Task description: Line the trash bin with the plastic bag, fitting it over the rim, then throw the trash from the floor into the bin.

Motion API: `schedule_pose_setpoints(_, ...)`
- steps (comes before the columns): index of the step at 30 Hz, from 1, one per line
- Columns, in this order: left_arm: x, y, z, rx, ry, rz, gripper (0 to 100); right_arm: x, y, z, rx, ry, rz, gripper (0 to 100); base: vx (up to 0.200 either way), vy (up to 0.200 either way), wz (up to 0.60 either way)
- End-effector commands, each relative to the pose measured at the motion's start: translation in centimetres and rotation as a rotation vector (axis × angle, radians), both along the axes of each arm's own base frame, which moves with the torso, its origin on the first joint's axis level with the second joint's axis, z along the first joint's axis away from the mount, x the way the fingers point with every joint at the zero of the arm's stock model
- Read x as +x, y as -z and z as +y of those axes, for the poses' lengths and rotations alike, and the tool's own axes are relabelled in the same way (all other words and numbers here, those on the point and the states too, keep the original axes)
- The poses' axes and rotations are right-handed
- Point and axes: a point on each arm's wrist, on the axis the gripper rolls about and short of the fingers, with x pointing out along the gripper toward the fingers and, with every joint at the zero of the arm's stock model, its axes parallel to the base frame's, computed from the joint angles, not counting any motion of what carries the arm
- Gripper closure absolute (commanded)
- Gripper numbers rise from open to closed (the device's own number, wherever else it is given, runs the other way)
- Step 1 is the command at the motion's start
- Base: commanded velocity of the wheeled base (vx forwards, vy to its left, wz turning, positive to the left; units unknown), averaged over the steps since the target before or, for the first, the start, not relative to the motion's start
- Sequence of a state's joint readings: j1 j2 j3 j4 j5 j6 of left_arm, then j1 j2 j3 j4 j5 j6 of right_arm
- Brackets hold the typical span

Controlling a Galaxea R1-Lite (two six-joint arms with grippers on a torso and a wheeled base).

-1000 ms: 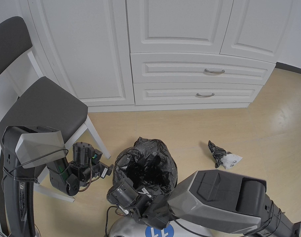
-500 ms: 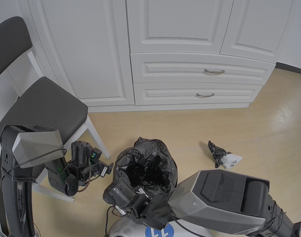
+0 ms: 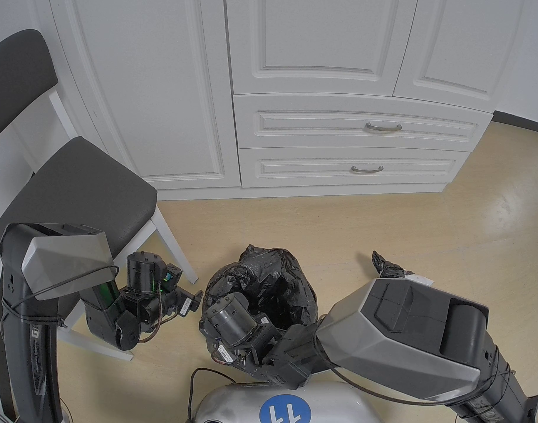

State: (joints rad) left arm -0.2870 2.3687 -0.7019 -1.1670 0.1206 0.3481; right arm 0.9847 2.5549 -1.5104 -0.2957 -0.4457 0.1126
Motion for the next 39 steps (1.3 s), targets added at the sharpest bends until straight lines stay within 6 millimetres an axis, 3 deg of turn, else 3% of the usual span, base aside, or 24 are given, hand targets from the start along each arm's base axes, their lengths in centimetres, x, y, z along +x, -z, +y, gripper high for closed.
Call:
schedule_pose_setpoints(1, 0.0, 0.0, 0.0, 0.000, -0.001, 0.000, 0, 0.1, 0.0, 0.0, 0.004, 0.002, 0.000, 100, 0.000, 0.000, 0.00)
schedule_pose_setpoints(4, 0.0, 0.0, 0.0, 0.000, -0.001, 0.000, 0, 0.0, -0.3, -0.1, 0.008, 0.003, 0.001, 100, 0.000, 0.000, 0.00)
schedule_pose_setpoints(5, 0.0, 0.0, 0.0, 0.000, -0.001, 0.000, 0, 0.0, -0.3, 0.0, 0.010, 0.003, 0.000, 0, 0.000, 0.000, 0.00)
schedule_pose_setpoints(14, 0.0, 0.0, 0.0, -0.001, -0.001, -0.004, 0, 0.2, 0.9, -0.1, -0.003, 0.010, 0.013, 0, 0.000, 0.000, 0.00)
schedule_pose_setpoints(19, 0.0, 0.1, 0.0, 0.000, -0.001, -0.001, 0, 1.4, 1.9, -0.5, -0.011, 0.034, 0.017, 0, 0.000, 0.000, 0.00)
schedule_pose_setpoints(28, 0.1, 0.2, 0.0, 0.000, -0.001, -0.001, 0, 3.4, 1.3, -1.7, 0.022, 0.095, 0.011, 0, 0.000, 0.000, 0.00)
schedule_pose_setpoints(29, 0.1, 0.2, 0.0, 0.000, -0.001, -0.001, 0, 3.4, 1.2, -1.7, 0.025, 0.097, 0.014, 100, 0.000, 0.000, 0.00)
schedule_pose_setpoints(39, 0.1, 0.2, 0.0, 0.000, -0.001, -0.001, 0, 1.9, 1.1, -0.8, 0.037, 0.062, 0.025, 100, 0.000, 0.000, 0.00)
